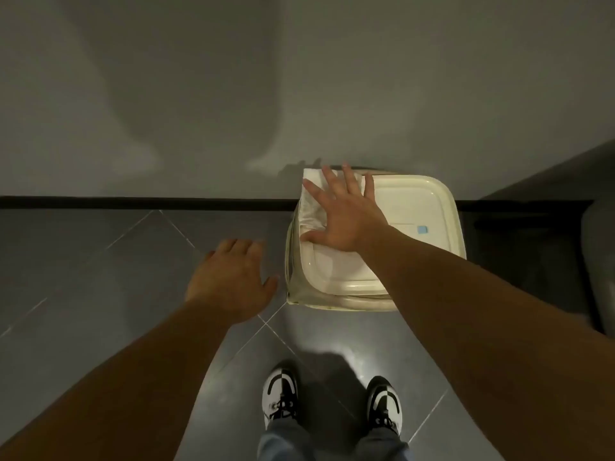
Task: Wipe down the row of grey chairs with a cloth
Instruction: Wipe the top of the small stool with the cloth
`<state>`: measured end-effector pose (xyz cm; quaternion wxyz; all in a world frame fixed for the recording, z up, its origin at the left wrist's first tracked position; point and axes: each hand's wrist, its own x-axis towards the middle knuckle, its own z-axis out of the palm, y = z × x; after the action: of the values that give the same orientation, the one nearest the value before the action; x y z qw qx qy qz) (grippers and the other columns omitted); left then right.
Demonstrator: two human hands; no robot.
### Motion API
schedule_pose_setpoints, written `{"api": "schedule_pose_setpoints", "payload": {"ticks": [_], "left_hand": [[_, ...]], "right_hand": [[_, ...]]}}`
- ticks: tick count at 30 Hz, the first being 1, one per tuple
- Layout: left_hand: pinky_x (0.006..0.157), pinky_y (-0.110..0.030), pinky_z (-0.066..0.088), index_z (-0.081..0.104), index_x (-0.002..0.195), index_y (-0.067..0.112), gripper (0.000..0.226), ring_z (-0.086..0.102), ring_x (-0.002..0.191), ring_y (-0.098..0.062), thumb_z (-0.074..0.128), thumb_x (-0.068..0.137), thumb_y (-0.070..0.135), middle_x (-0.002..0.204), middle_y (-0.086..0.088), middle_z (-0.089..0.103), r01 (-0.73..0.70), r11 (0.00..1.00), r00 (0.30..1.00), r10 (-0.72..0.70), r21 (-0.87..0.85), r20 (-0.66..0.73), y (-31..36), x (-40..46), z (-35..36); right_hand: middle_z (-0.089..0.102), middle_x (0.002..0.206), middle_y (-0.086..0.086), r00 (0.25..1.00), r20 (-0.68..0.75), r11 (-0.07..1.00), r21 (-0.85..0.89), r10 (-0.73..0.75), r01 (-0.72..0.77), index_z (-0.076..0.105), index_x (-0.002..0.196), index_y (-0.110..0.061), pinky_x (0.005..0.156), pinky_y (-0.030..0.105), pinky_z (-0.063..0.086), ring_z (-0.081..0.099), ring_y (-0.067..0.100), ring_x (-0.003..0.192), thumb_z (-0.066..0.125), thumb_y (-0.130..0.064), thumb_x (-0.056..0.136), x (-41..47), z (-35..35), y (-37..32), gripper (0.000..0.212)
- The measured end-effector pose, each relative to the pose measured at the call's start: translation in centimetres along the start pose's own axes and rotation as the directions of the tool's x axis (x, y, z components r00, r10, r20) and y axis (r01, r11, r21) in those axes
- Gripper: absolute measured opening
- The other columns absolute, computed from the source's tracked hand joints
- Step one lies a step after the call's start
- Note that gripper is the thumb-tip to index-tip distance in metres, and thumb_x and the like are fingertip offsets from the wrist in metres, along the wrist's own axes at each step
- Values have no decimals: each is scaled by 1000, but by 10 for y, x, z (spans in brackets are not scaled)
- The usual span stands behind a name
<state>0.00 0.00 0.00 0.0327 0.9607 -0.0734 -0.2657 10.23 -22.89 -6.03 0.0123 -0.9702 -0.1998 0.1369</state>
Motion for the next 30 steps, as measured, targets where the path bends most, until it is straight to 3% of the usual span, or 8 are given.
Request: {"api": "schedule_pose_setpoints", "payload": {"ticks": [4,12,18,23,26,30], "left_hand": [[109,-45,33,25,150,25,74,30,139,-24,37,91,68,152,-1,37,-63,998,997,64,31,-38,1,18,14],[112,-46,29,23,150,26,75,27,142,-25,34,91,70,154,-1,34,-88,995,995,90,48,-44,-5,30,32],[112,-45,29,24,149,26,74,27,141,-24,34,90,69,152,-1,36,-108,992,991,113,65,-75,-9,30,29],[111,-46,30,25,149,26,74,28,141,-24,35,90,69,151,-1,37,-127,989,986,134,68,-104,-5,33,22],[110,-45,31,25,148,26,73,29,140,-24,34,90,69,150,-1,39,-125,988,983,135,90,-123,-3,32,13],[110,-46,32,26,148,26,73,30,140,-24,34,89,69,149,-1,40,-128,987,980,141,98,-144,5,27,-7]], "right_hand": [[-8,167,3,999,-22,999,31,41,-41,-2,154,-45,115,68,-3,-13,39,150,23,-99,69,4,20,-6,104],[8,166,5,990,-136,999,27,48,-45,23,152,-35,117,67,6,2,38,152,19,-85,85,16,34,-17,84],[27,160,7,984,-177,994,110,36,-16,37,146,-32,114,63,19,17,36,148,39,-57,99,16,36,-17,53],[47,147,9,960,-275,967,252,46,26,53,134,-17,115,53,29,33,32,142,46,-31,104,14,28,-12,34],[52,141,11,952,-305,964,260,23,60,55,131,-12,115,49,30,41,30,136,52,-26,102,7,19,-5,33],[46,147,9,984,-175,975,222,33,7,46,139,-15,118,47,24,36,30,140,72,-29,90,-11,3,5,57]]}}
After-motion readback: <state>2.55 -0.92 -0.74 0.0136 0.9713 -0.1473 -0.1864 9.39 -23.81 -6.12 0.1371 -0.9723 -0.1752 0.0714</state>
